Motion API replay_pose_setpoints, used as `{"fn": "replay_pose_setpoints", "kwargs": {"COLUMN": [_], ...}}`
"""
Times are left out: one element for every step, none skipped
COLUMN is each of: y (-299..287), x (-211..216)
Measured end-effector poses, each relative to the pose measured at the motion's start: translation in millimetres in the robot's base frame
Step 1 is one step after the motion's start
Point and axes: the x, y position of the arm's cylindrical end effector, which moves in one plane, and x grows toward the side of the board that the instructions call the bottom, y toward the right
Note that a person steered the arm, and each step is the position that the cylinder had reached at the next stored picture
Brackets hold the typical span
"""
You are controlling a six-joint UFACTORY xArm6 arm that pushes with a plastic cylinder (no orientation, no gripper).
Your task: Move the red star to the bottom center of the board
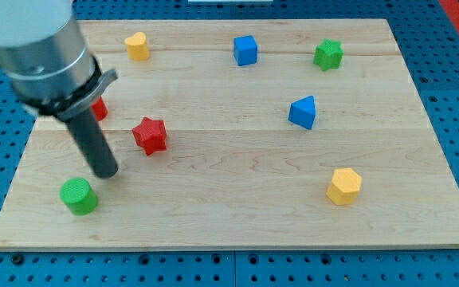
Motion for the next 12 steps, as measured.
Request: {"fn": "replay_pose_setpoints", "kwargs": {"y": [5, 52, 108, 119, 117, 109, 104, 117, 81, 73, 64, 81], "x": [-49, -61, -50, -30, -41, -80, -51, -28, -36, -54, -20, -6]}}
